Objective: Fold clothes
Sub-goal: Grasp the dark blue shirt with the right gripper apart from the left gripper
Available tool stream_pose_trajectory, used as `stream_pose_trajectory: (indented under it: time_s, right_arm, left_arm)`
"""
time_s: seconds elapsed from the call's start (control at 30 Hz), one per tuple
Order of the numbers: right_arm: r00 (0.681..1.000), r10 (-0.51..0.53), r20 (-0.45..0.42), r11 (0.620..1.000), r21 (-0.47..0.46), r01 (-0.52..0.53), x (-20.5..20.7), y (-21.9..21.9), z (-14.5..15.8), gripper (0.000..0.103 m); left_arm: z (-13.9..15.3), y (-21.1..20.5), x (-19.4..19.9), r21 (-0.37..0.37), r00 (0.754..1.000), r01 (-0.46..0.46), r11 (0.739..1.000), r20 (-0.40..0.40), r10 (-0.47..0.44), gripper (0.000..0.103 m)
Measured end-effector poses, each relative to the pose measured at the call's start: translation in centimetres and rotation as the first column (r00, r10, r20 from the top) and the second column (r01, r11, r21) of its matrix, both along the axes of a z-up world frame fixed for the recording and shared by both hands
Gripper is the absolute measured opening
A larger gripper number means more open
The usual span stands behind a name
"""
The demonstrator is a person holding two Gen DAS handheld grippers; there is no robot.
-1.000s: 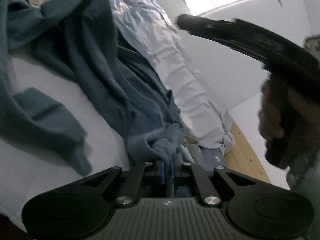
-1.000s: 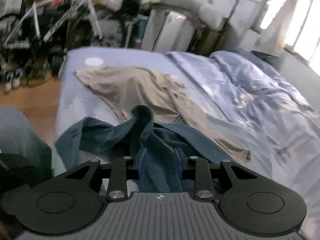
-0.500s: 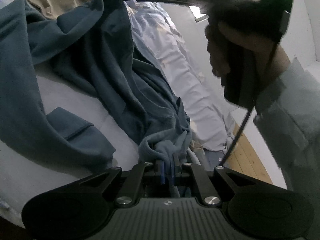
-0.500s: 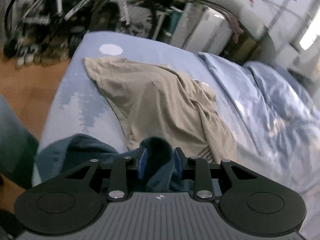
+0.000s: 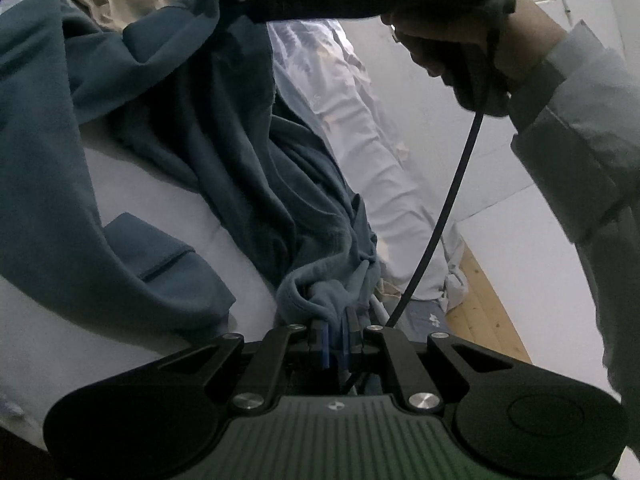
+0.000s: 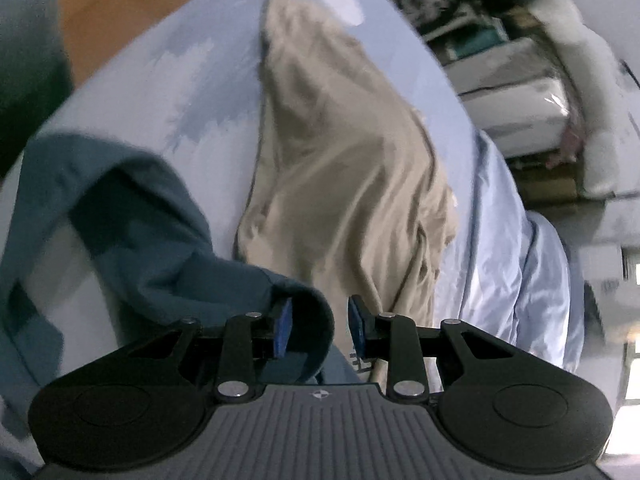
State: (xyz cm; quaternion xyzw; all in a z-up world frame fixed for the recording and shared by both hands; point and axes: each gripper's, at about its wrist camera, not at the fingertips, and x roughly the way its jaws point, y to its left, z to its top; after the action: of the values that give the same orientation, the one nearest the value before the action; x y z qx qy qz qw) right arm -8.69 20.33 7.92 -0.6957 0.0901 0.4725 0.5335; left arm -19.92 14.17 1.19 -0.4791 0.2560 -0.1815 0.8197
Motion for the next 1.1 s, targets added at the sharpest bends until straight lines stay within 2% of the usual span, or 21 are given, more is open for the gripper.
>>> stream_pose_trajectory:
  time_s: [0.2, 0.4, 0.57, 0.7, 0.77, 0.83, 0.9, 0.97, 1.03, 1.07, 1.1]
  right_arm:
    - [0.991, 0.123, 0.047, 0.987, -0.113, -0.117, -0.9, 0.9, -1.6, 0.029]
    - [0.978, 0.203, 0.051, 0.961, -0.202, -0.189, -1.5, 2.1, -2.7, 0.029]
    - [0.97, 0.241, 0.021, 0.936, -0.27, -0.226, -1.9, 2.5, -3.8, 0.017]
    - [0.963, 0.268, -0.012, 0.924, -0.28, -0.26, -2.5, 2.2, -4.6, 0.016]
    - [0.966, 0.258, -0.016, 0.929, -0.273, -0.252, -2.8, 2.2, -5.0, 0.009]
    - [0.977, 0.215, -0.009, 0.951, -0.226, -0.211, -2.7, 2.2, -5.0, 0.006]
    - [0.993, 0.116, 0.008, 0.988, -0.102, -0.115, -1.7, 1.7, -3.5, 0.004]
    - [1.0, 0.002, 0.008, 0.999, 0.033, -0.002, -0.5, 1.2, -1.8, 0.003]
    - [0.994, -0.111, -0.006, 0.98, 0.166, 0.111, 0.7, 0.6, -0.1, 0.002]
    - [0.983, -0.18, -0.023, 0.953, 0.242, 0.18, 1.5, 0.0, 1.1, 0.002]
    - [0.965, -0.258, -0.055, 0.91, 0.323, 0.262, 2.4, -0.9, 2.5, 0.002]
  left_arm:
    - [0.0, 0.4, -0.1, -0.017, 1.0, 0.009, 1.0, -0.006, -0.009, 0.003]
    - [-0.1, 0.8, -0.1, -0.026, 1.0, 0.016, 1.0, -0.015, -0.017, 0.003]
    - [-0.1, 0.9, -0.1, -0.026, 1.0, 0.023, 0.999, -0.017, -0.024, 0.003]
    - [-0.1, 0.9, 0.0, -0.022, 0.999, 0.031, 0.999, -0.02, -0.032, 0.003]
    - [0.0, 0.9, 0.0, -0.022, 0.999, 0.035, 0.999, -0.016, -0.035, 0.003]
    - [0.3, 0.9, -0.1, -0.014, 0.999, 0.038, 0.999, -0.008, -0.038, 0.003]
    - [0.6, 0.9, -0.2, -0.003, 0.999, 0.039, 0.999, 0.004, -0.039, 0.003]
    - [1.1, 0.9, -0.4, 0.018, 0.999, 0.036, 0.999, 0.026, -0.036, 0.003]
    - [1.9, 1.0, -0.8, 0.045, 0.998, 0.03, 0.999, 0.058, -0.032, 0.003]
    - [2.3, 1.1, -1.1, 0.059, 0.997, 0.025, 0.998, 0.075, -0.03, 0.002]
    - [2.8, 1.2, -1.3, 0.073, 0.995, 0.021, 0.997, 0.094, -0.027, 0.002]
